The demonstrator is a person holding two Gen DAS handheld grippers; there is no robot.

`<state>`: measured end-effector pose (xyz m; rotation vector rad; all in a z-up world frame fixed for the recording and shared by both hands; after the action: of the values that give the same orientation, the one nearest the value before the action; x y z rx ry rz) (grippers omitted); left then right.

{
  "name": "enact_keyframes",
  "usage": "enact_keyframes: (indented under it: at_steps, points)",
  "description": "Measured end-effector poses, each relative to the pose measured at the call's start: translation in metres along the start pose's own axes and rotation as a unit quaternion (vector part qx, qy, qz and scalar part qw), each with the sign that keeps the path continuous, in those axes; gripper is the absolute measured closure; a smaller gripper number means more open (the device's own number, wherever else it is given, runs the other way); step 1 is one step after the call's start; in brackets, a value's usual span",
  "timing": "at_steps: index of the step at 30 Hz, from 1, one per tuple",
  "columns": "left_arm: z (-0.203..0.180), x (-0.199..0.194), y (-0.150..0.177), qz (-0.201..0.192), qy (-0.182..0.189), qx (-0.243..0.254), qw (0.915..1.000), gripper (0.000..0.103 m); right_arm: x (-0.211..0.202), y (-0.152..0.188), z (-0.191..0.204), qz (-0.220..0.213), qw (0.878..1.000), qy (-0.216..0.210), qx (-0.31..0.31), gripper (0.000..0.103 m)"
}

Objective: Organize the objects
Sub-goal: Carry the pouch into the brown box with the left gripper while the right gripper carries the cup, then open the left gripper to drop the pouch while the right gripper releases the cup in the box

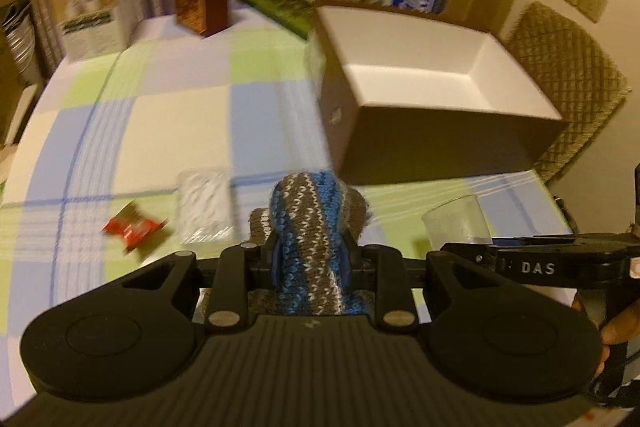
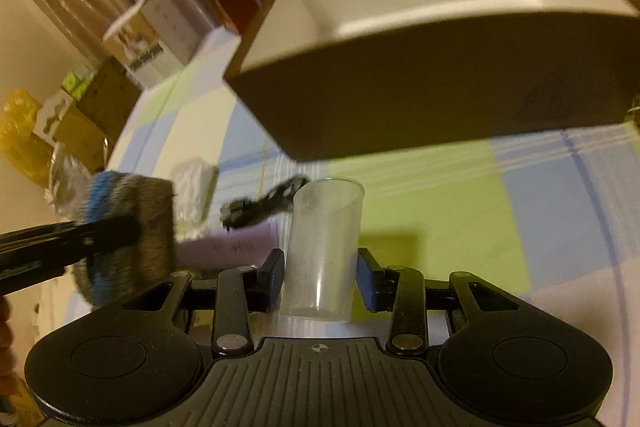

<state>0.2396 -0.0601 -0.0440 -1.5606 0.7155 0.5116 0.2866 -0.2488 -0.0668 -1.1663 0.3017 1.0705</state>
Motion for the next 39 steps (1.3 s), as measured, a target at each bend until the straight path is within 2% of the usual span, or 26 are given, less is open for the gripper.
enact_keyframes:
  at_steps: [9, 15, 18, 22, 27, 33, 39]
  points:
    - [-0.053, 0.024, -0.058, -0.037, 0.050, 0.021, 0.9979, 0.080, -0.049, -0.061, -0.031, -0.078, 0.997, 0.012, -0.002, 0.067]
    - [-0.078, 0.048, -0.101, -0.063, 0.054, 0.029, 0.9961, 0.080, -0.051, -0.109, -0.053, -0.114, 0.993, 0.036, -0.015, 0.067]
    - [-0.085, 0.066, -0.118, -0.069, 0.044, 0.032, 0.9962, 0.080, -0.047, -0.132, -0.068, -0.122, 0.991, 0.051, -0.025, 0.067]
    - [-0.089, 0.095, -0.132, -0.053, 0.032, 0.031, 0.9976, 0.080, -0.028, -0.154, -0.089, -0.110, 0.990, 0.080, -0.042, 0.067]
    - [-0.089, 0.135, -0.135, -0.011, 0.009, 0.030, 0.9994, 0.080, 0.005, -0.165, -0.114, -0.062, 0.989, 0.120, -0.064, 0.067]
    - [-0.090, 0.171, -0.129, 0.034, -0.009, 0.041, 0.9985, 0.078, 0.037, -0.161, -0.123, -0.018, 0.975, 0.177, -0.133, 0.067]
    - [-0.092, 0.187, -0.124, 0.052, -0.020, 0.056, 0.9969, 0.069, 0.048, -0.161, -0.128, -0.008, 0.970, 0.187, -0.156, 0.067]
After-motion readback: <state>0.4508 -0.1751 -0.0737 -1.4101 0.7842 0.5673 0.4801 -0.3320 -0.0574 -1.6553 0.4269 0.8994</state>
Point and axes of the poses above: each gripper's, at about its wrist camera, not at the fingertips, and x roughly the way its jaws point, z to its left, y to its underside, the point moved 1 cm from there along x, roughly the way its jaws point, and after that the axes turned 7 degrees about -z, right-handed, at the moved point
